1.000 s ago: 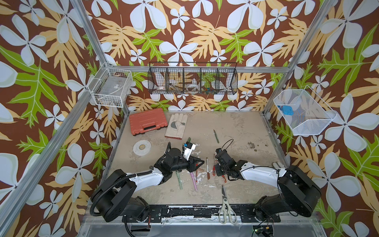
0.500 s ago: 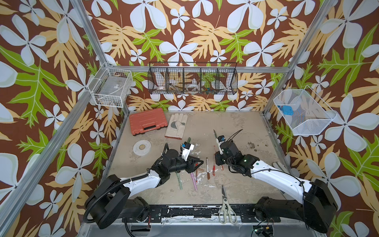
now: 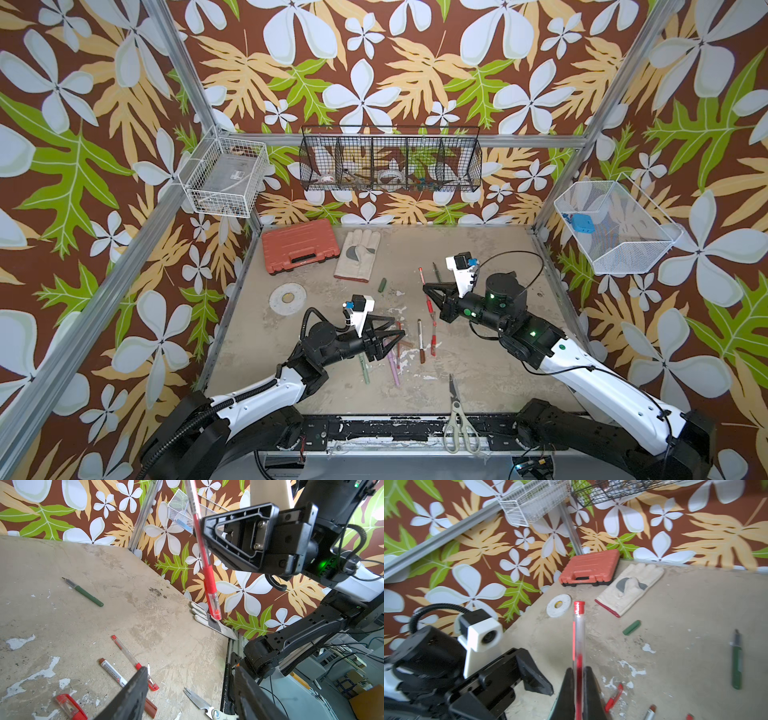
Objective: Remove pen caps from pens
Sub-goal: Turn over the pen.
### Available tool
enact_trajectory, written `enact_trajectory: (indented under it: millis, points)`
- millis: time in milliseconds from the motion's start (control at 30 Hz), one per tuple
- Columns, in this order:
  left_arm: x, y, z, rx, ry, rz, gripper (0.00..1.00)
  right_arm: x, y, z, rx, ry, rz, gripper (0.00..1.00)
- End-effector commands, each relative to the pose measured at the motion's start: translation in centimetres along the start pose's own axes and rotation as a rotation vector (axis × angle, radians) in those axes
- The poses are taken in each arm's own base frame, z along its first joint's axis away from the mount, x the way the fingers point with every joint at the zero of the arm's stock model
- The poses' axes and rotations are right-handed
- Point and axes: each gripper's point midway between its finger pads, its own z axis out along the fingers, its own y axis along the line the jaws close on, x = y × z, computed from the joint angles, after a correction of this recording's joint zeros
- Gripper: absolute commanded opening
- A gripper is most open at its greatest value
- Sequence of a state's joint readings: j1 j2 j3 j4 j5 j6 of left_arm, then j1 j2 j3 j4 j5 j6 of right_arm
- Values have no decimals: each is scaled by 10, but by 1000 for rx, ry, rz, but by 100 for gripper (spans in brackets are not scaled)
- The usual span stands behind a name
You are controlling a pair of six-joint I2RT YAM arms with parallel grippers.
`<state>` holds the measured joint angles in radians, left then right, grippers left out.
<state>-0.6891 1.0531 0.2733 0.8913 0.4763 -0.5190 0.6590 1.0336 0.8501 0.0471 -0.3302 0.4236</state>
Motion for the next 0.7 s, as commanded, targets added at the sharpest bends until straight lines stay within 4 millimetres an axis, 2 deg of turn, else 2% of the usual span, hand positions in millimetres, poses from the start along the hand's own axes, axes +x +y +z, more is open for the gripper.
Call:
enact_trajectory:
  millis: [0,267,500,667]
  points:
    - [-14,-18,0,91,-53,27,65,-13,34,0,-198,-53,20,4]
    - [-12,-39,-1,221,-40,14,60,-14,51,6,-323,-107,47,3]
    - [-11,-39,0,224,-35,8,58,-14,65,13,-393,-139,84,3]
    - [-11,-41,-1,230,-32,7,51,-14,67,16,-399,-152,95,3]
